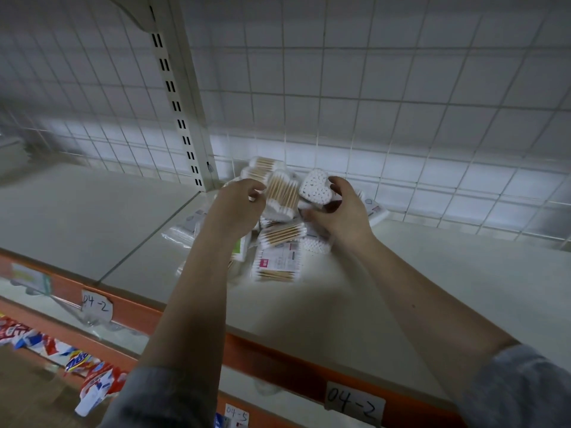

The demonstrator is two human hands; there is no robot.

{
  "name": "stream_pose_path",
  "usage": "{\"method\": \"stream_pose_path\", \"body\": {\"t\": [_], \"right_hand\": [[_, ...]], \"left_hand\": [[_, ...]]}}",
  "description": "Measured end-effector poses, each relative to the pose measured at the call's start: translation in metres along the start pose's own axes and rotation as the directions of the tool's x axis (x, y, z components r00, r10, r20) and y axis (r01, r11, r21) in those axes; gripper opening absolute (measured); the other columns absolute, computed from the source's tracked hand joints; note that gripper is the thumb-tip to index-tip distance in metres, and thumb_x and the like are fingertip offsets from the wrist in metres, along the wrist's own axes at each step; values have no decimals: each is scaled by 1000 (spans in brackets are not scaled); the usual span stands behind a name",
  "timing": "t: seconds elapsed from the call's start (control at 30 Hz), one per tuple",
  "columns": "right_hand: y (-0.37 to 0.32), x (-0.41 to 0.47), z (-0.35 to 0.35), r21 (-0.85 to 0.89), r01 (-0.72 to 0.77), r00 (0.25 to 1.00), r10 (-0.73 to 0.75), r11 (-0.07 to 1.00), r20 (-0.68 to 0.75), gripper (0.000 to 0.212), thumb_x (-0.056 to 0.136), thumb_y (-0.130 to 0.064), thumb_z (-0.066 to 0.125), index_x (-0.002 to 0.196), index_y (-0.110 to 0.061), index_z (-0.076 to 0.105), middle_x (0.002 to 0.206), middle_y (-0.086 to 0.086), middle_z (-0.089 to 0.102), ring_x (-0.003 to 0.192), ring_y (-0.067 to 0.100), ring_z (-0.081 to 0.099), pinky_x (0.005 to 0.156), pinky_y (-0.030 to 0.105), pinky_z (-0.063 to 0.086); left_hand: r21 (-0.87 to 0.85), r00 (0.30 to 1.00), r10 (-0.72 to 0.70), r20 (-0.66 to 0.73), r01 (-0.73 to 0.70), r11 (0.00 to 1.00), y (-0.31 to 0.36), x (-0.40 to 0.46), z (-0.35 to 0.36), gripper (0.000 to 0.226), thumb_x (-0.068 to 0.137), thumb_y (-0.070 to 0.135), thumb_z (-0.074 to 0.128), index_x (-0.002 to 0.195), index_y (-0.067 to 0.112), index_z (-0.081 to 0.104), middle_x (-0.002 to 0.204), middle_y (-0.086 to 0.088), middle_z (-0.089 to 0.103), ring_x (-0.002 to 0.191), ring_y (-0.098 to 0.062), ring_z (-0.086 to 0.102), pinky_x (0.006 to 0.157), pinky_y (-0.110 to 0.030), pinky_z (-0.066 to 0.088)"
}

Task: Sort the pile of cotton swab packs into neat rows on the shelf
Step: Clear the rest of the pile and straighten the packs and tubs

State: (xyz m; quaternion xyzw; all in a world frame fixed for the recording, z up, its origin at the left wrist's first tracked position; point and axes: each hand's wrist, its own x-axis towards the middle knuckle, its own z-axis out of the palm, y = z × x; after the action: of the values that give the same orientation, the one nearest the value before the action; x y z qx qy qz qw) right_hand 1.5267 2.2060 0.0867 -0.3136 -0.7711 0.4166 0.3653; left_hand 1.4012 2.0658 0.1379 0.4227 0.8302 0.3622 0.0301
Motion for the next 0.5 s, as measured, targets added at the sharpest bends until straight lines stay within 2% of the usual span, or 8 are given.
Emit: {"method": "stream_pose_path", "body": {"t": [0.07,0.13,0.27,0.37,0.43,0.5], "right_hand": [[5,1,2,-29,2,999,-3,1000,-34,66,73,-21,79,131,-16,47,118,-6,55,92,12,58,71,13,42],[6,2,4,-47,0,997,-4,999,-83,54,78,-19,75,126,-12,51,114,-2,58,90,15,60,73,17,44],[2,0,2,-51,33,988,-40,998,-152,40,81,-23,72,117,-12,59,99,-11,58,84,11,56,74,19,46],[0,-1,-3,-41,1,983,-8,999,-183,33,81,-29,71,110,-16,62,94,-12,62,82,10,58,71,18,45],[0,-2,-7,-48,-19,980,9,999,-200,30,83,-31,69,107,-16,63,91,-10,63,81,9,57,67,10,41],[-2,-5,-10,-67,-26,974,10,997,-228,27,84,-32,67,103,-12,64,90,-3,64,82,11,57,66,11,40]], "left_hand": [[4,999,-1,35,1,1000,-1,2,2,32,95,19,48,125,14,58,121,-4,62,102,-14,58,81,-20,38],[9,997,-12,70,12,1000,-2,3,3,33,96,24,47,127,14,57,122,-5,62,106,-17,58,83,-21,38],[16,992,-28,121,26,1000,-3,3,2,39,97,36,46,125,11,57,119,-5,63,109,-20,56,82,-23,35],[-19,986,-17,166,20,1000,-5,6,4,39,93,40,52,115,9,61,106,-4,65,97,-19,58,77,-26,39],[-19,981,15,192,-11,1000,-5,8,6,32,91,38,56,106,10,64,93,-2,64,88,-19,60,66,-26,41],[-9,980,32,195,-31,999,-6,11,9,22,91,36,57,95,15,63,82,2,61,77,-16,58,62,-25,37]]}}
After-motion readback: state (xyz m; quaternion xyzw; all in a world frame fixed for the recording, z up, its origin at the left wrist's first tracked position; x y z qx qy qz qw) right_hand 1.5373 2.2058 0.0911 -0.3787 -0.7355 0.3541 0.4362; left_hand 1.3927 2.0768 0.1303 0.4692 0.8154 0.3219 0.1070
